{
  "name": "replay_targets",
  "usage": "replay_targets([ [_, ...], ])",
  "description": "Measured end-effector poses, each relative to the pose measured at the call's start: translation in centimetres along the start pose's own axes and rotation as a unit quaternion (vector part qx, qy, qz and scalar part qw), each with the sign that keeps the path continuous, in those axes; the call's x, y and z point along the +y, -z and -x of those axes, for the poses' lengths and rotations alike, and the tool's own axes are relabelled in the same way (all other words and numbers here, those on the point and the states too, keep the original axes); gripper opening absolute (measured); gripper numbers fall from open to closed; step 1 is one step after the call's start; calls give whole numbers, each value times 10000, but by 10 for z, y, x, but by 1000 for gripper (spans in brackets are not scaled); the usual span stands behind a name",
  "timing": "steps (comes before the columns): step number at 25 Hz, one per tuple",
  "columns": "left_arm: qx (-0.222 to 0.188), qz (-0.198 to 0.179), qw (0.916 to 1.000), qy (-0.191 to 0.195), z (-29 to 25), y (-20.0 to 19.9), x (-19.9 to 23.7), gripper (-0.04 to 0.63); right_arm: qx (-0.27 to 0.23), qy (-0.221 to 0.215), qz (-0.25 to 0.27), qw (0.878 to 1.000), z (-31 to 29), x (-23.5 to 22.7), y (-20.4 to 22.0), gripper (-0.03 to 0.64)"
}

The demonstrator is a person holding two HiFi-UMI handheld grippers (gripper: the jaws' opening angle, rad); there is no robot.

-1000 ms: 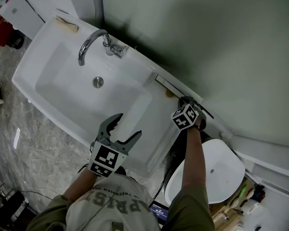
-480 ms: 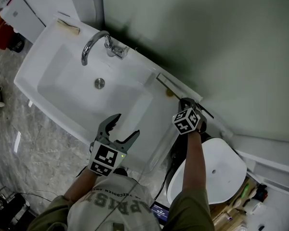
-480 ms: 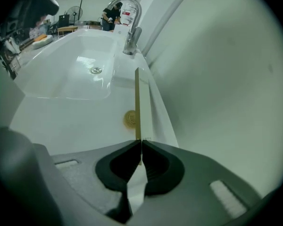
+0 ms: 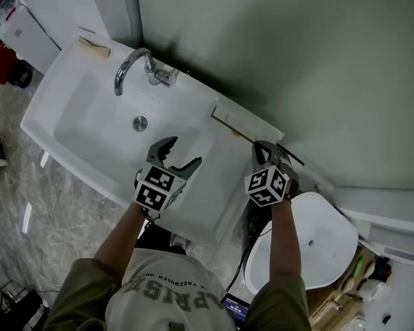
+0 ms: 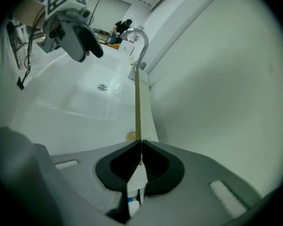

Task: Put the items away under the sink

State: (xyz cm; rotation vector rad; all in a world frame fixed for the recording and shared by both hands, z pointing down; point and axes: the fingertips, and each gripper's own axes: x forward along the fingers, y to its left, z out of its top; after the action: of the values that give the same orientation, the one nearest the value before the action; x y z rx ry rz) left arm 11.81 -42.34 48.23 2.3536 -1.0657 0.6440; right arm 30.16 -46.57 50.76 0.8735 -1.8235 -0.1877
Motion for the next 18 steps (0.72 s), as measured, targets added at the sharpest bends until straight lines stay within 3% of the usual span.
replay_targets([
  [3, -365, 1009, 9929, 517, -10, -22, -14, 327, -284, 162, 190, 9993, 30, -1, -21, 14],
  [6, -653, 1654, 9790, 1001, -13, -39, -32, 325, -477, 259, 448, 9975, 56, 3, -38, 14],
  [13, -1267, 2706, 9388, 1715, 11, -60, -57, 325, -654, 286, 942, 9930, 96, 25, -54, 14],
  [18, -1431, 2950, 9286, 1735, 29, -52, -69, 308, -793, 191, 1146, 9901, 115, 52, -55, 14],
])
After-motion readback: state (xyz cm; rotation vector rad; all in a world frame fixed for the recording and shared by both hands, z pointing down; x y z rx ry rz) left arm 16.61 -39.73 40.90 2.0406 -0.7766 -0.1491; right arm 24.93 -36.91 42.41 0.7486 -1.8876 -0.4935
